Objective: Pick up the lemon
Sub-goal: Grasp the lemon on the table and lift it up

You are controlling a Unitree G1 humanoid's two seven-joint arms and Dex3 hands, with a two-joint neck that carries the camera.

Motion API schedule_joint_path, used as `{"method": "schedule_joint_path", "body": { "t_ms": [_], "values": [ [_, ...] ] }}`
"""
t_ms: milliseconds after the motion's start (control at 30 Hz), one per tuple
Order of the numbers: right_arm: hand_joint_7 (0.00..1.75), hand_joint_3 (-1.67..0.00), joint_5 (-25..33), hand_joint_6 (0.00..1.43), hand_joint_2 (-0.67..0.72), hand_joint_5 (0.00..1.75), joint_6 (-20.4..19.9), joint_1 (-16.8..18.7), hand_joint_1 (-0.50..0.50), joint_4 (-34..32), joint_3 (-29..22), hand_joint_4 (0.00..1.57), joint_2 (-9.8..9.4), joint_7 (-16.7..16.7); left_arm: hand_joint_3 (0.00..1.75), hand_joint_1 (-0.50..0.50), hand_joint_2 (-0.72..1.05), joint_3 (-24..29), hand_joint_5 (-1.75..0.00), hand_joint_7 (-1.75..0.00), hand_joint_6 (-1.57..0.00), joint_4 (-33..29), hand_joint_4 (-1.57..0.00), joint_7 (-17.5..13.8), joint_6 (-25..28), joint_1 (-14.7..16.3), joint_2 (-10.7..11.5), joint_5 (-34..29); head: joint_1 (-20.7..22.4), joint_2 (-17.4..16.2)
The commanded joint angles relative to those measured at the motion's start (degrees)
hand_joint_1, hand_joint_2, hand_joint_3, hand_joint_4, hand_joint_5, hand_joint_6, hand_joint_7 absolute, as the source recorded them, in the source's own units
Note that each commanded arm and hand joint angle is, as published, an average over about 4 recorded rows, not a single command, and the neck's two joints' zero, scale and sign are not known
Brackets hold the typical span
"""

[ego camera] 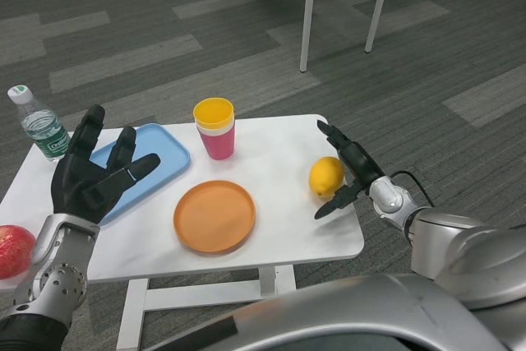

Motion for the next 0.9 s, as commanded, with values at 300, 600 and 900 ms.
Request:
{"method": "schedule_joint_path", "body": {
  "t_ms": [300,600,900],
  "values": [
    [0.07,0.0,0.1,0.0,-0.43,0.0,1.3,-2.6,-0.46,3.3,3.1,0.03,0.81,-0.3,0.09,0.5,0.96,0.1,0.0,-0.07,0.0,0.1,0.0,-0.4,-0.9,0.6,0.4,-0.1,0.3,-0.2],
    [0.07,0.0,0.1,0.0,-0.48,0.0,1.8,-3.6,-0.46,5.1,5.3,0.01,0.89,0.3,0.09,0.5,0.96,0.1,0.0,-0.07,0.0,0.1,0.0,-0.4,-0.9,0.6,0.4,-0.1,0.5,-0.8],
    [0.07,0.0,0.0,0.0,-0.54,0.0,1.9,-4.4,-0.46,6.5,8.4,0.0,1.16,2.9,0.09,0.5,0.96,-0.3,0.0,-0.07,0.0,0.0,0.0,-0.3,-0.9,0.9,0.3,-0.1,1.1,-1.9]
  ]
}}
